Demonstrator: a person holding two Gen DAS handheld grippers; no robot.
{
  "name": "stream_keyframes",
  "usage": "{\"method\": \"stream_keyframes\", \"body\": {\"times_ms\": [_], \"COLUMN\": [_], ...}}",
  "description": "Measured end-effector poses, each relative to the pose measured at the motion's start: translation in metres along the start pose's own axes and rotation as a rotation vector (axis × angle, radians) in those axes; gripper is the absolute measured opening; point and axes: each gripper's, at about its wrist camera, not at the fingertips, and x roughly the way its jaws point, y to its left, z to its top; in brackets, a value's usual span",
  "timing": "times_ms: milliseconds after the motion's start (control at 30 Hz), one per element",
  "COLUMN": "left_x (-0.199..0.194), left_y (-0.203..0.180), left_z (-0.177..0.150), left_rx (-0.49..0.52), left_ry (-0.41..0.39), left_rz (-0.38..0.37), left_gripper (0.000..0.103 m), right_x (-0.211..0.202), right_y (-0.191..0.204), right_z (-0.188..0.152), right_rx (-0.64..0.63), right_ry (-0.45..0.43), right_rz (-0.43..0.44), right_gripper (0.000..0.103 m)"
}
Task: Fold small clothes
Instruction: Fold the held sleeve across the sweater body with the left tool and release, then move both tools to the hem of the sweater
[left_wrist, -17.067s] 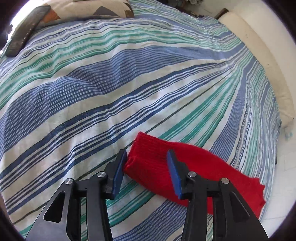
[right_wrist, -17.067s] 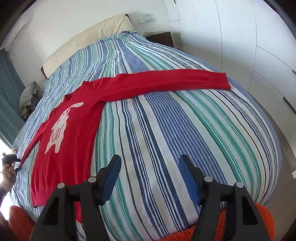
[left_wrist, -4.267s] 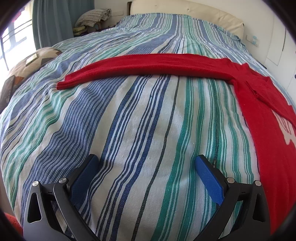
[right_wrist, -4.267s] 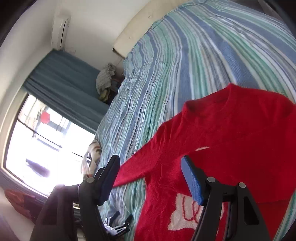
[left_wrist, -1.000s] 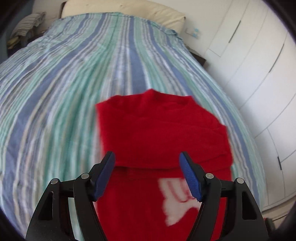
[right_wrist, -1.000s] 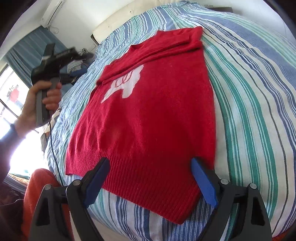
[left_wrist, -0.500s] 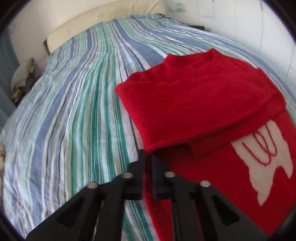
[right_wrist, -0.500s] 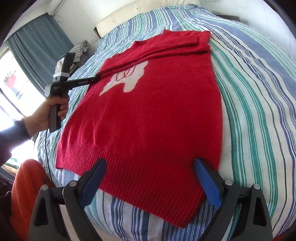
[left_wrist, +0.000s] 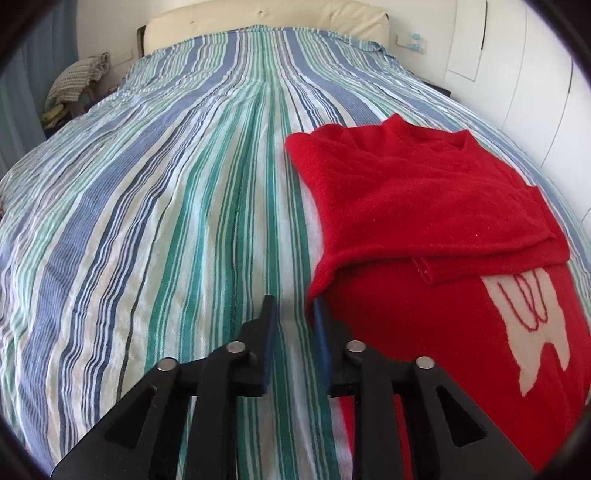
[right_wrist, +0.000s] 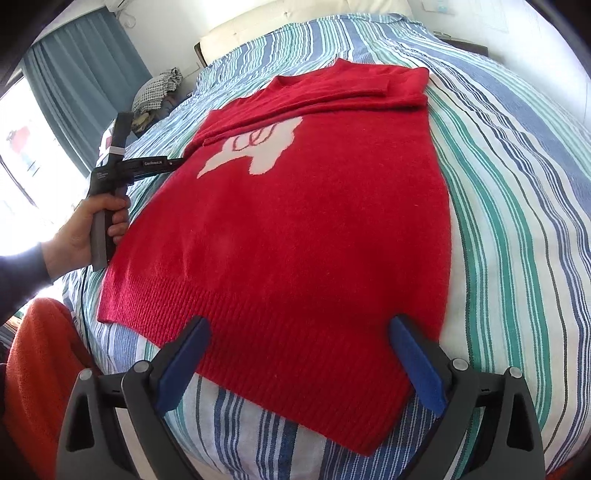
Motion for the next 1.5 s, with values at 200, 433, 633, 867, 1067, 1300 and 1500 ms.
{"method": "stream_keyframes", "body": {"times_ms": [200, 433, 633, 867, 1067, 1300, 1500], "left_x": [-0.065, -0.138, -0.171, -0.189, -0.202, -0.211, -0.187], "left_y": [0.015, 0.018, 0.015, 0.020, 0.009, 0.014, 0.019], "left_z": [-0.050, -0.127, -0.111, -0.125, -0.128, -0.140, -0.146], "left_rx": [-0.119, -0.273, -0.287, -0.383, -0.341, -0.339, -0.361], "left_ry": [-0.010, -0.056, -0.121, -0.130, -0.138, -0.138, -0.070], "left_rz": [0.007, -0.069, -0.140, -0.208, -0.184, -0.140, -0.105], "left_gripper": [0.079, 0.091, 0.091, 0.094, 0.094, 0.094, 0.094], "right_x": [-0.008, -0.039, -0.077, -0.115, -0.115, -0.114, -0.109], "right_y": [-0.003, -0.008, 0.004, 0.019, 0.010, 0.001, -0.019], "right_z": [0.000, -0.003, -0.006, -0.013, -0.018, -0.018, -0.016], "right_rx": [0.037, 0.128, 0.135, 0.136, 0.177, 0.217, 0.280], "right_ry": [-0.007, -0.079, -0.147, -0.193, -0.208, -0.238, -0.246], "right_rz": [0.022, 0.002, -0.057, -0.063, -0.068, -0.055, -0.085], "right_gripper": [0.096, 0.096, 0.096, 0.096, 0.096, 0.096, 0.096]}}
